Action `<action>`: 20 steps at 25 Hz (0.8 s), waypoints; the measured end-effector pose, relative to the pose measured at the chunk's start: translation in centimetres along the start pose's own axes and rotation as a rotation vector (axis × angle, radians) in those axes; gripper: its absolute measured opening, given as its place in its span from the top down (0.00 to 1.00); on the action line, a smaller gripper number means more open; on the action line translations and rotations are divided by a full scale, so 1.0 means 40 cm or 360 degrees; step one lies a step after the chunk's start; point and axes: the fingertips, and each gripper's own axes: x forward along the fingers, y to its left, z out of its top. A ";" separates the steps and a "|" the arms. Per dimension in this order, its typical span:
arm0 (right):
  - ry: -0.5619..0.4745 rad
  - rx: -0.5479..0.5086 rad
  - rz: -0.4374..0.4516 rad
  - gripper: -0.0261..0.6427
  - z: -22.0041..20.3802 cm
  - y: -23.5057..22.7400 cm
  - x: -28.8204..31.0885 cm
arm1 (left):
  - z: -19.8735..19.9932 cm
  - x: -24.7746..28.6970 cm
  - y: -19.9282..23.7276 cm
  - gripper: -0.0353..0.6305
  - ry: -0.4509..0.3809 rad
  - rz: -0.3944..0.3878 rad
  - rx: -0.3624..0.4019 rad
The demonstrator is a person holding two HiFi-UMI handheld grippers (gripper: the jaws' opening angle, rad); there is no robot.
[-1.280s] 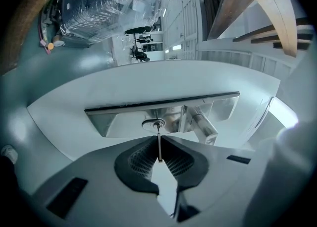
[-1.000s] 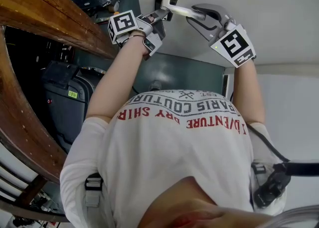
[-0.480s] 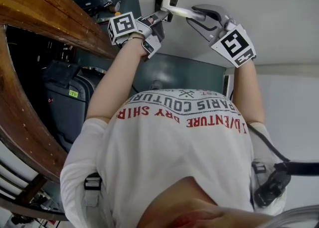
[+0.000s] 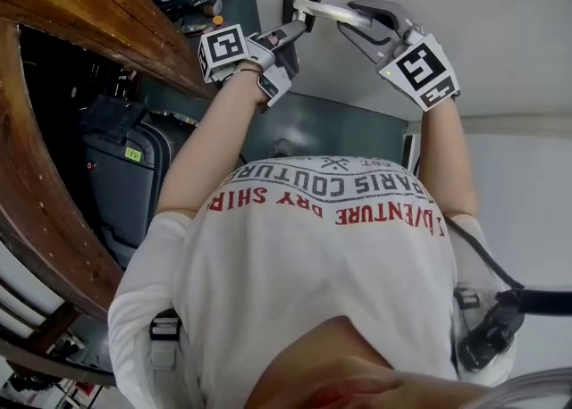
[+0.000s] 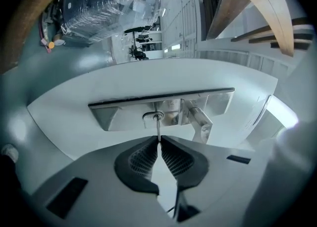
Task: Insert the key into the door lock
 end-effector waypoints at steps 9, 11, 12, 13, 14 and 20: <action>0.0003 -0.0001 0.0006 0.77 0.000 0.001 0.003 | 0.004 0.004 -0.002 0.91 -0.0018 0.0035 0.0041; -0.0027 0.0018 -0.0008 0.77 0.005 0.001 0.000 | 0.002 0.003 -0.003 0.91 -0.0010 0.0029 0.0063; -0.0051 0.0044 -0.0018 0.77 0.007 0.001 -0.002 | -0.001 0.002 -0.003 0.91 -0.0003 0.0026 0.0070; -0.0071 0.0074 -0.0035 0.75 0.008 0.001 -0.007 | -0.006 -0.001 -0.001 0.91 0.0004 0.0029 0.0077; -0.0081 0.0097 -0.0064 0.73 0.006 0.000 -0.014 | -0.014 -0.008 0.003 0.89 0.0011 0.0041 0.0086; -0.0205 0.0413 -0.0120 0.72 -0.012 0.107 -0.176 | -0.171 -0.126 -0.051 0.83 0.0061 -0.0027 0.0399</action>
